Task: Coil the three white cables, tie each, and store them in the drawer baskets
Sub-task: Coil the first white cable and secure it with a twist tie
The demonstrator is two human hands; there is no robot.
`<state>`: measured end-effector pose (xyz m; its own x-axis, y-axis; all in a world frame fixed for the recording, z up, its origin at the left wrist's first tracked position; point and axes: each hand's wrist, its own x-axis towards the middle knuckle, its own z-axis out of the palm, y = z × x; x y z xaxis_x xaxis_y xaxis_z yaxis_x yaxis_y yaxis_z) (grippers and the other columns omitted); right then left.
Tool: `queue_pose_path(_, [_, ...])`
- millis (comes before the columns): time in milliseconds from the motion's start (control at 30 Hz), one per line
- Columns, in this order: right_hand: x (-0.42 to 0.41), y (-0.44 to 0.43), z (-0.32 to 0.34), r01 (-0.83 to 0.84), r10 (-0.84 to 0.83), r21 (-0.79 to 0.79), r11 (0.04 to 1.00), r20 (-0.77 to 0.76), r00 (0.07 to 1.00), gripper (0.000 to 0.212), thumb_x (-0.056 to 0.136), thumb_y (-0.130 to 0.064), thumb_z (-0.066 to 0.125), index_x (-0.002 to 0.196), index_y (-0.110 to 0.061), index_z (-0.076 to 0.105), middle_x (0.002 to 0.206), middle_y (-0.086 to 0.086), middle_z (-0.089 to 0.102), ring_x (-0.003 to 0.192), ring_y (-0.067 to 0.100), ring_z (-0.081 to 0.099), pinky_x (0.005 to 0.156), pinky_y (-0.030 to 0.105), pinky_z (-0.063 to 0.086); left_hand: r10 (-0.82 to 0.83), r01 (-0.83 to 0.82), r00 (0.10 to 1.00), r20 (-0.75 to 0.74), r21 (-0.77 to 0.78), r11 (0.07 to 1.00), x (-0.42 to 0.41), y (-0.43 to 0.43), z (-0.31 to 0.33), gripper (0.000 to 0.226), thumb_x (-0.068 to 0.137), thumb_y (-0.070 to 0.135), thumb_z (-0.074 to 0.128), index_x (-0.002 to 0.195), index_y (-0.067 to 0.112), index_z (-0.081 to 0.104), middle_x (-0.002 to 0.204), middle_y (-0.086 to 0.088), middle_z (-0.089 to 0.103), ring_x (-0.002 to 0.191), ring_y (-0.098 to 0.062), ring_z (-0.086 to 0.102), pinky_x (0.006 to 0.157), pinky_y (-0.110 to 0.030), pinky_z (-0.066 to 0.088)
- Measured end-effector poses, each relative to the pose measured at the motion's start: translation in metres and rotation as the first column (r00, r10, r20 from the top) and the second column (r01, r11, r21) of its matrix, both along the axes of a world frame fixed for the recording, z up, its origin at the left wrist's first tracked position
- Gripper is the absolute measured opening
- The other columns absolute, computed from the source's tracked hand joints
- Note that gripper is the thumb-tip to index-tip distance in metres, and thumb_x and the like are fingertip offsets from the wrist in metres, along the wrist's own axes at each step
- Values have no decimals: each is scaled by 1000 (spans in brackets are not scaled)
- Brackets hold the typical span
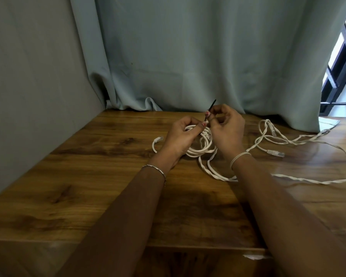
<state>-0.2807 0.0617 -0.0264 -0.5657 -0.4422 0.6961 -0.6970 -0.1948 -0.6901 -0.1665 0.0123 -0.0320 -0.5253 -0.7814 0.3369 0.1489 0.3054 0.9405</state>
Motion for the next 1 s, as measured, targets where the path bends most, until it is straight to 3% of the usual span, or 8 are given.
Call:
queue_pose_path(133, [-1,1,0,56,-55,8,998,-26,998,13,88,-23,68,83,-31,60,86,-4,68,72,11,64,66,37,57,-67,67,998,20,-7,998,3,0,1,14,89,21,67,99,11,66,78,5,67,59,2,61,52,-14,45])
queue_pose_path(300, [-3,3,1,79,-79,26,997,-17,997,11,88,-26,68,85,-31,59,87,-4,68,72,14,64,66,38,57,-205,205,978,36,15,979,9,-1,-1,32,84,9,71,115,11,62,98,-3,71,84,-10,68,70,-21,56])
queue_pose_path(400, [-3,3,1,77,-76,36,996,-26,997,11,89,-27,68,84,-32,59,88,-4,68,73,14,65,67,38,57,-222,222,974,47,6,975,11,-3,-2,34,84,6,69,116,13,61,100,-3,70,84,-8,68,71,-20,55])
queue_pose_path(533, [-2,2,4,-114,111,33,993,92,990,14,88,-21,68,82,-31,61,87,-3,69,80,19,68,75,42,58,-188,189,980,64,-6,982,12,-8,-4,31,87,8,67,117,14,60,100,-4,69,79,-7,66,69,-21,54])
queue_pose_path(633, [1,2,7,-241,239,11,970,96,966,20,88,-13,68,81,-31,62,85,-3,69,85,19,68,76,34,56,-154,152,987,42,44,987,11,-12,-5,29,90,11,65,117,16,58,99,-4,70,78,-10,67,68,-23,55])
queue_pose_path(767, [4,3,4,-318,320,65,946,-23,947,22,86,-7,69,85,-28,65,85,-7,69,85,8,65,75,20,52,-107,108,994,-16,137,985,11,-19,-7,26,94,15,59,120,15,57,89,-5,70,70,-9,66,65,-24,55])
queue_pose_path(1000, [2,8,3,-129,212,234,964,-373,903,15,83,-20,66,95,-27,71,94,-13,70,95,7,60,83,35,53,-86,86,996,-4,177,980,11,-25,-9,31,97,16,54,127,15,56,114,-13,68,98,-24,67,92,-42,54])
